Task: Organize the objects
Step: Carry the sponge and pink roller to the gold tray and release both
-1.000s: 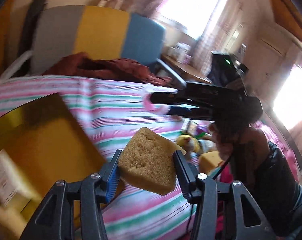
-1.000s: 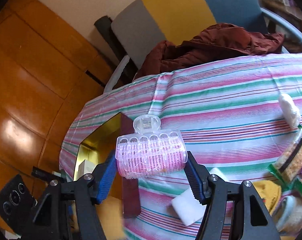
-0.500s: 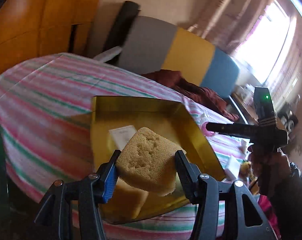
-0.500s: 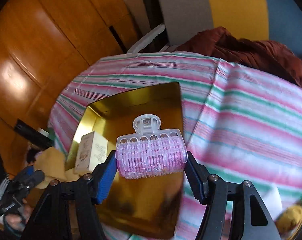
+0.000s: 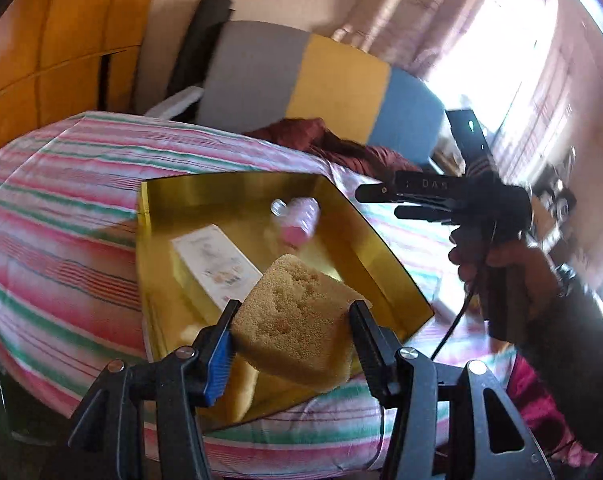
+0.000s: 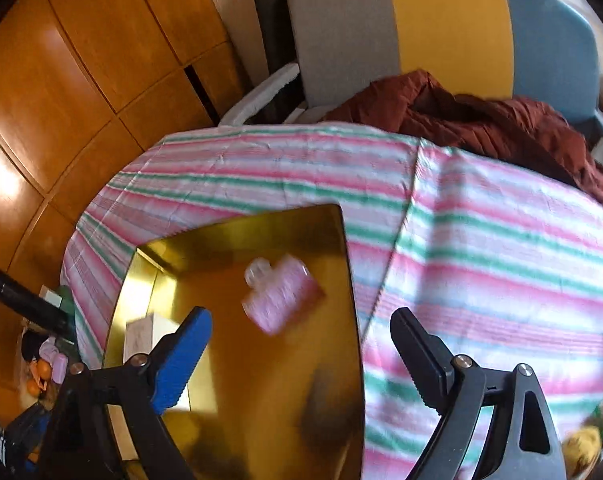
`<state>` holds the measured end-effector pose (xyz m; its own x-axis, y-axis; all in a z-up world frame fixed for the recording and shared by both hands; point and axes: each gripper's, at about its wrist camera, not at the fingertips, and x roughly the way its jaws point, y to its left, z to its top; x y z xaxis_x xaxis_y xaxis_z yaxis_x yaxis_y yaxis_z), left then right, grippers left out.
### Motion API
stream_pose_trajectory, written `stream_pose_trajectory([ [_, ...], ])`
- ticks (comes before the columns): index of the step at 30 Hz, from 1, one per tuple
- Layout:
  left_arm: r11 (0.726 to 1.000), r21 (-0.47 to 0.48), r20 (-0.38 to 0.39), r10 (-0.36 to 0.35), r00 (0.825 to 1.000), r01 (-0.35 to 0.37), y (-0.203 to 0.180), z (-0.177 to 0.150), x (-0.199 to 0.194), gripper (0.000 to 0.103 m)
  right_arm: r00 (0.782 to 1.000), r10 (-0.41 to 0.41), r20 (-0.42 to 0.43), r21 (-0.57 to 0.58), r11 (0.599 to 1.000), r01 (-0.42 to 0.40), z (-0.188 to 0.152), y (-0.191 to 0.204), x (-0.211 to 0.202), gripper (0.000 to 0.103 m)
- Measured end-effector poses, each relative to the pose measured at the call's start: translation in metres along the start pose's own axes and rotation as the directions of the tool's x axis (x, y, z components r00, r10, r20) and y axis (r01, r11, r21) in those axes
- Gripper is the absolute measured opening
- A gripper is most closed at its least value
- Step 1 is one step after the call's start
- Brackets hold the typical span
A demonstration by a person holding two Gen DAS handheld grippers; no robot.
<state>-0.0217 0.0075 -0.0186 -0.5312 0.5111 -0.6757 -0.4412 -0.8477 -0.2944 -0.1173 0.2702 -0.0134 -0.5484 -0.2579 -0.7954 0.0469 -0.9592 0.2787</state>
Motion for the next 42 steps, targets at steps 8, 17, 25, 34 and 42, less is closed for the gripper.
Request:
stream_pose_trajectory([
  [8,0.998,0.028,-0.076,0.060,0.995,-0.058,-0.007,-0.010,0.028,0.064,1.000,-0.003,-0.018,0.012,1.000,0.004,-0.040,-0.008,-0.013,0.098],
  [17,0.996,0.027,-0.046,0.086,0.995,-0.085,-0.003,-0.008,0.006,0.084,0.999,0.030,-0.017,0.020,0.999,-0.030,-0.068,-0.005,-0.025,0.100],
  [25,0.986,-0.072,-0.002,0.154,0.988,-0.153,0.018,-0.001,-0.004,0.082,0.999,0.043,0.000,-0.013,0.999,-0.043,-0.085,0.007,-0.040,0.103],
  [34,0.964,-0.153,0.115,0.237,0.965,-0.219,0.013,0.009,-0.031,0.082,0.999,0.002,0.043,-0.109,0.994,0.003,-0.102,0.024,-0.052,0.103],
  [42,0.956,-0.093,0.127,0.289,0.949,-0.279,-0.005,0.011,-0.032,0.073,0.993,-0.052,0.103,-0.128,0.990,0.065,-0.106,0.024,-0.066,0.103],
])
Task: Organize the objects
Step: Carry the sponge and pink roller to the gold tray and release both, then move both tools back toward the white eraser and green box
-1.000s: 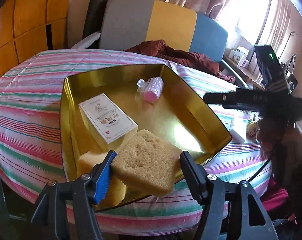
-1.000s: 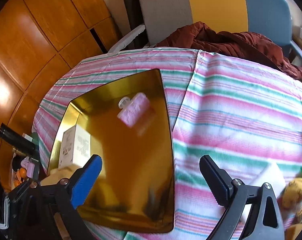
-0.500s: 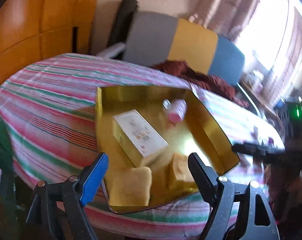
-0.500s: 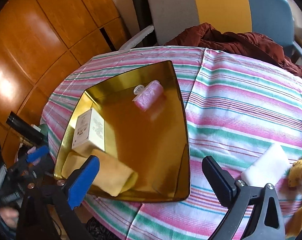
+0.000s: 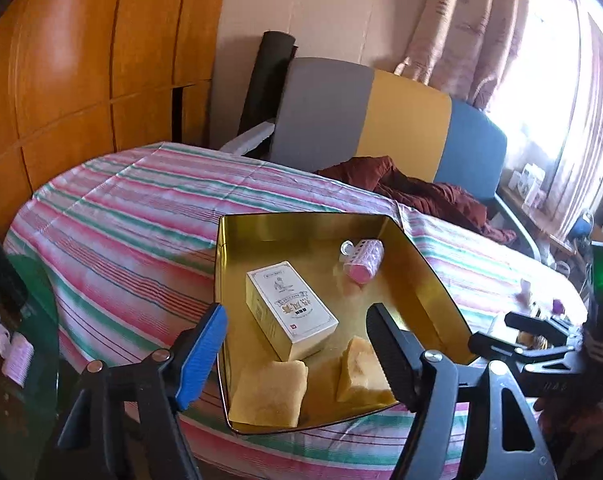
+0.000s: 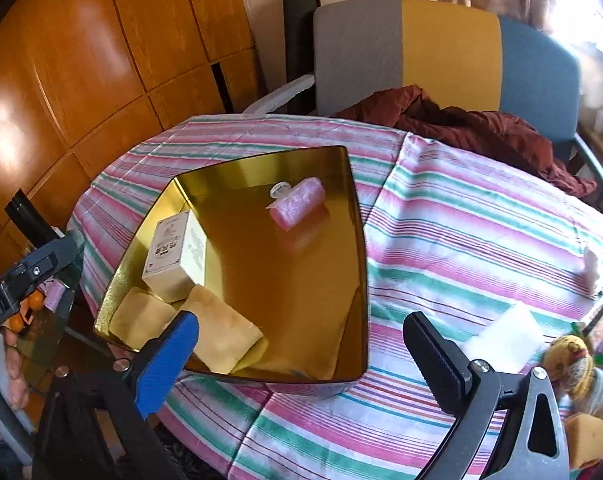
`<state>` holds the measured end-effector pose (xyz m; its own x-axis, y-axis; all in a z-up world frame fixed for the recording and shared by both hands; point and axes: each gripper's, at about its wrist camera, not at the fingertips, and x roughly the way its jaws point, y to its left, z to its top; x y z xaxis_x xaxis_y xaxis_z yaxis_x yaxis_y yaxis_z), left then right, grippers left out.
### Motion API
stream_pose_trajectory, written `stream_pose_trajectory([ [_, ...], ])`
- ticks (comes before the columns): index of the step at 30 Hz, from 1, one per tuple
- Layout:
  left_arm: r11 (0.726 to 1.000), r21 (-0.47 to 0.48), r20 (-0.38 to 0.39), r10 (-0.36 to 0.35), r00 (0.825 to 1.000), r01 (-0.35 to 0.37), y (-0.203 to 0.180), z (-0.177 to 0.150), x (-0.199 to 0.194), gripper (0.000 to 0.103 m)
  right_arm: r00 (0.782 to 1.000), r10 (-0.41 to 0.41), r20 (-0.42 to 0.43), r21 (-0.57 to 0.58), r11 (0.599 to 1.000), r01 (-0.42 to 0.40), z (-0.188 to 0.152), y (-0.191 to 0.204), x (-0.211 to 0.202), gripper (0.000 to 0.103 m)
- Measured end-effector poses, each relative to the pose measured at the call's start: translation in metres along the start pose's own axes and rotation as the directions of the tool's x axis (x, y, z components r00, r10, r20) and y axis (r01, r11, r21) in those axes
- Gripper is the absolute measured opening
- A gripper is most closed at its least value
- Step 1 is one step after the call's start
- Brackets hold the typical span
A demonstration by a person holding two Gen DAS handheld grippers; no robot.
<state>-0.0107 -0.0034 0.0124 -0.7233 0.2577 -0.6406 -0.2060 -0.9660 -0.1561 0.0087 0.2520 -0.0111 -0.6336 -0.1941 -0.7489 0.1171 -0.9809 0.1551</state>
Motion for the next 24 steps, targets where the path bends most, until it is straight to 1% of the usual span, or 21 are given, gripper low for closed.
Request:
stream_pose_trajectory([
  [6,0.999,0.045,-0.018,-0.021,1.000,0.022,-0.013,-0.001,0.002,0.073,0.999,-0.033,0.011,0.031,0.999,0.033,-0.006,-0.017,-0.009,0.103],
  [13,0.990,0.105,-0.032,-0.090,0.995,0.093,-0.037,0.003,0.004,0.073,0.995,-0.098,-0.003,0.097,0.990,0.098,-0.022,-0.052,-0.022,0.103],
  [19,0.968,0.166,-0.071,-0.180,0.981,0.190,-0.074,0.004,0.011,0.073,0.985,-0.172,-0.021,0.194,0.966,0.172,-0.043,-0.095,-0.038,0.103],
  [24,0.936,0.224,-0.123,-0.248,0.961,0.270,-0.111,0.003,0.020,0.073,0.970,-0.244,-0.017,0.281,0.930,0.238,-0.060,-0.136,-0.067,0.103],
])
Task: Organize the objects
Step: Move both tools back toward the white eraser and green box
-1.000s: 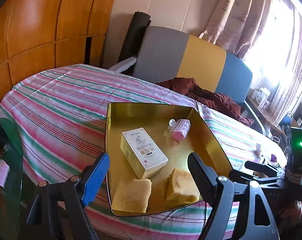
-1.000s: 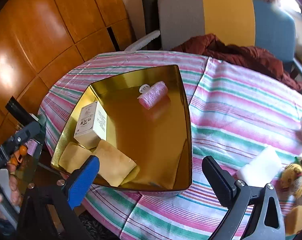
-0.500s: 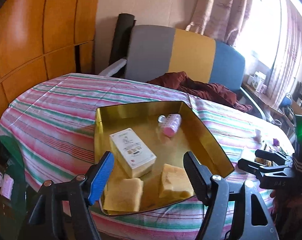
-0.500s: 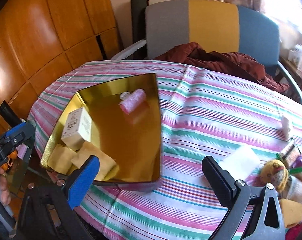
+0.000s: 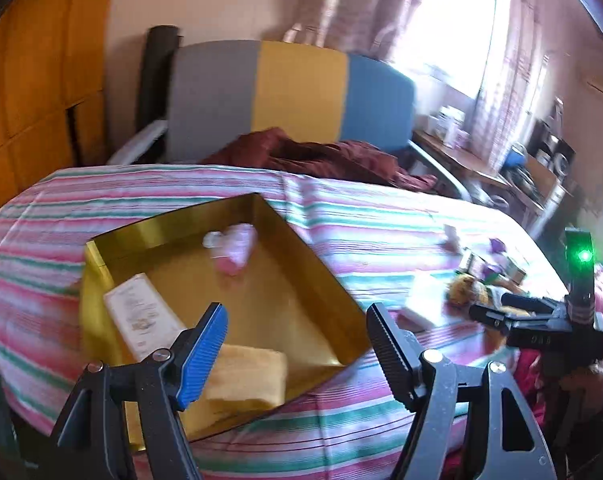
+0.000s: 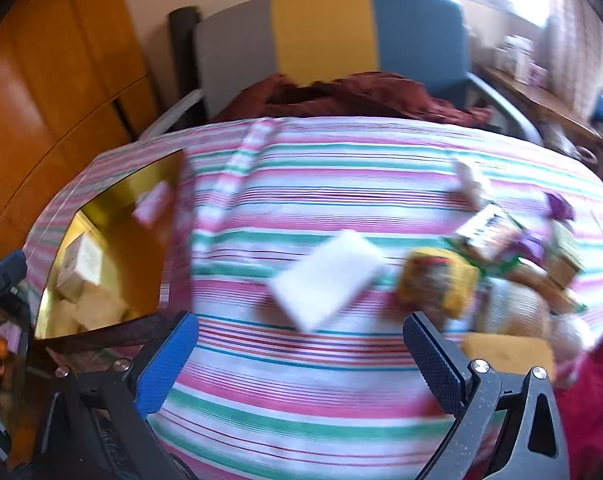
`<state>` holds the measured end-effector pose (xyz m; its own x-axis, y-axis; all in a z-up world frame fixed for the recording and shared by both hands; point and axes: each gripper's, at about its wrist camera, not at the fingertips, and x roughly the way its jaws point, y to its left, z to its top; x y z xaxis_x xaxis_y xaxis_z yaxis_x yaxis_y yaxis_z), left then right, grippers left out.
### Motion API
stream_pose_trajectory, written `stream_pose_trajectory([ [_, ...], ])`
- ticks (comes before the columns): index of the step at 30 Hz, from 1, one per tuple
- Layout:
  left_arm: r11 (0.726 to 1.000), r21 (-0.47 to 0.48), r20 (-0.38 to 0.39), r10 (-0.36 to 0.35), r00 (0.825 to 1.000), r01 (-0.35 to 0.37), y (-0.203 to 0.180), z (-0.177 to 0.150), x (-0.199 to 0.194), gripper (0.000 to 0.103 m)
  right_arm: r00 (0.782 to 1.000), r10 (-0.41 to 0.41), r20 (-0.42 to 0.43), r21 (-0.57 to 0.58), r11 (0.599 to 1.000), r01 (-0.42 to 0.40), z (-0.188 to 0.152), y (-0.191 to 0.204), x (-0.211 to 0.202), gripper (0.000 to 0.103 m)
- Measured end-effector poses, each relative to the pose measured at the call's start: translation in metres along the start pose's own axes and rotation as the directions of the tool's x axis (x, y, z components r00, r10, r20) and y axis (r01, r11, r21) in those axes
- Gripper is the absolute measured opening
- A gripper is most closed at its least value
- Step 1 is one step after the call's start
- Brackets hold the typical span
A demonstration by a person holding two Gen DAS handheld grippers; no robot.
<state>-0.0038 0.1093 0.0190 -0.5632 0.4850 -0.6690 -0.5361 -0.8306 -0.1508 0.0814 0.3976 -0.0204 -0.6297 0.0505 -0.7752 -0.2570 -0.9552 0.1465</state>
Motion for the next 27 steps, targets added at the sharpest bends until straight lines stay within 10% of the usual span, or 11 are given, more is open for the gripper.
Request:
stream_pose_trajectory([
  [13,0.942,0.266,-0.150,-0.171,0.974,0.206,-0.114,0.007,0.059,0.068,0.967,-0.237,0.093,0.362,0.913,0.189,0.009,-0.149,-0.063,0.103],
  [27,0.900,0.367,-0.341,-0.107,0.934,0.237,-0.167,0.003,0.161,0.068,0.972,-0.229,0.044,0.407,0.893,0.192,0.042,-0.197,-0.026,0.101],
])
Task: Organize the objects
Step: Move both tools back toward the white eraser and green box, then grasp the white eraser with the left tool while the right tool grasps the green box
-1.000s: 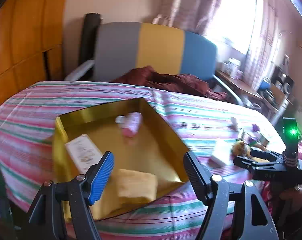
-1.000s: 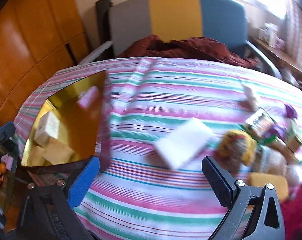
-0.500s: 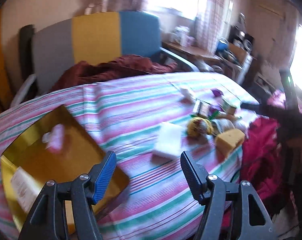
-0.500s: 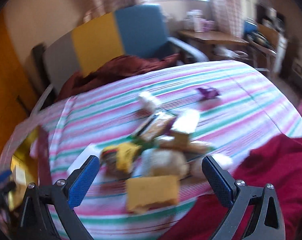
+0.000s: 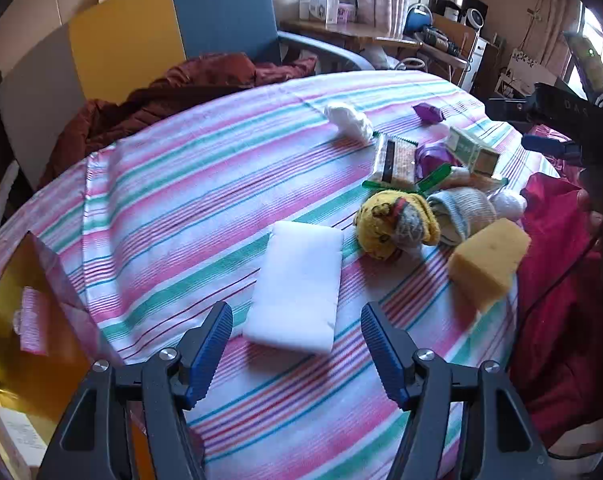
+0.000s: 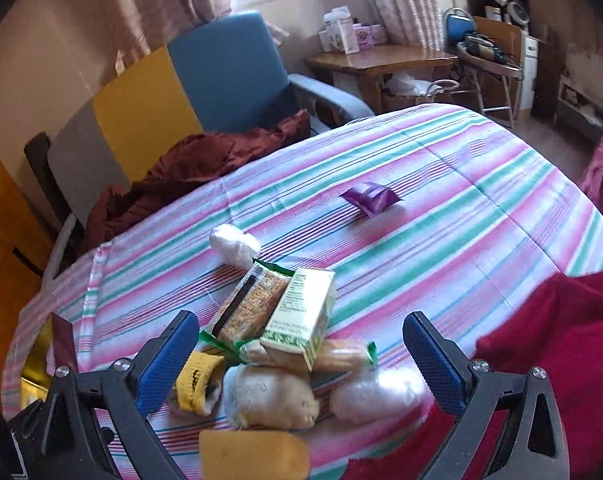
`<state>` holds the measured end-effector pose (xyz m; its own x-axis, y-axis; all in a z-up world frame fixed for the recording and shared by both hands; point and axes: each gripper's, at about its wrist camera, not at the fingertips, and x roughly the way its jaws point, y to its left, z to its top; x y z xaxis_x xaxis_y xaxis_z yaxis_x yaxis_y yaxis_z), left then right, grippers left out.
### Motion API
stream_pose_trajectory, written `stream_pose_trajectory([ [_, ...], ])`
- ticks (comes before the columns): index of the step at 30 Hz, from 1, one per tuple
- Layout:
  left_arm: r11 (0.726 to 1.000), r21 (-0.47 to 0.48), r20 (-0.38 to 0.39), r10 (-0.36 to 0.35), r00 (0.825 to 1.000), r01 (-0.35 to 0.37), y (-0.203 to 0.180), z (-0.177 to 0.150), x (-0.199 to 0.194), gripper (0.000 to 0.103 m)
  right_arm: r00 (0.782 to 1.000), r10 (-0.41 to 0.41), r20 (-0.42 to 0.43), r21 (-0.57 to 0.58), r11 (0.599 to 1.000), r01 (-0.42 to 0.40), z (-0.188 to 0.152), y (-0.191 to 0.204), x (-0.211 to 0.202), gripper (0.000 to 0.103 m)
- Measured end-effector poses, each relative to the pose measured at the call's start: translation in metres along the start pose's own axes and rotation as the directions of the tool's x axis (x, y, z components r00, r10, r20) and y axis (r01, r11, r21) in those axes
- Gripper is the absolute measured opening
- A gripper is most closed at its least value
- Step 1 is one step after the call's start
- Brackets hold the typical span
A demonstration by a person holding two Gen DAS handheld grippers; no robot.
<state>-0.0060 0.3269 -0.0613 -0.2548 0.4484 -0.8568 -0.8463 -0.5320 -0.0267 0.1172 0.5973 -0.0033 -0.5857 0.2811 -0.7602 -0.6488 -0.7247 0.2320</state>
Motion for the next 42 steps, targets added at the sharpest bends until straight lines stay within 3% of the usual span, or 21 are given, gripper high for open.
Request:
stream_pose_trajectory([
  [4,1.000,0.005,-0.016,-0.004,1.000,0.004,0.002,0.004,0.013,0.068,0.998,-0.018,-0.056,-0.014,1.000,0.017,0.004,0.003,0.029,0.089],
  [7,1.000,0.004,-0.034,-0.016,0.999,0.016,0.006,0.008,0.022,0.068,0.994,-0.038,-0.107,-0.027,0.999,0.035,0.001,0.002,0.048,0.071],
  [9,1.000,0.012,-0.037,-0.018,0.999,0.018,0.007,0.011,0.027,0.068,0.991,-0.043,-0.126,-0.038,0.999,0.039,-0.002,0.001,0.052,0.046],
  [11,1.000,0.020,-0.051,-0.017,0.999,0.018,0.007,0.014,0.033,0.068,0.991,-0.052,-0.123,-0.054,0.997,0.045,-0.003,0.001,0.051,0.032],
  [19,0.999,0.001,-0.116,-0.037,0.993,0.037,0.012,0.020,0.061,0.068,0.996,-0.042,-0.077,-0.098,0.995,0.034,-0.001,0.008,0.043,0.030],
  [23,0.999,0.032,-0.091,-0.014,0.996,0.017,0.008,0.019,0.064,0.068,0.999,-0.030,-0.045,-0.101,0.995,0.025,0.002,0.008,0.037,0.030],
  [24,0.999,0.039,-0.078,-0.010,0.997,0.013,0.007,0.018,0.063,0.060,0.999,-0.023,-0.034,-0.103,0.995,0.019,0.002,0.008,0.035,0.030],
  [28,1.000,0.019,-0.044,-0.010,0.999,0.011,0.006,0.013,0.058,0.056,1.000,0.013,0.020,-0.116,0.993,-0.010,0.005,0.012,0.024,0.030],
  [34,0.997,-0.068,0.001,-0.029,1.000,0.029,0.004,0.000,0.026,0.057,0.992,0.111,0.055,-0.156,0.983,-0.101,0.005,0.026,0.011,0.030],
  [42,0.984,-0.175,0.121,0.006,0.993,0.016,0.033,-0.019,-0.048,0.057,0.978,0.207,0.009,-0.260,0.945,-0.198,-0.010,0.074,-0.002,0.030],
])
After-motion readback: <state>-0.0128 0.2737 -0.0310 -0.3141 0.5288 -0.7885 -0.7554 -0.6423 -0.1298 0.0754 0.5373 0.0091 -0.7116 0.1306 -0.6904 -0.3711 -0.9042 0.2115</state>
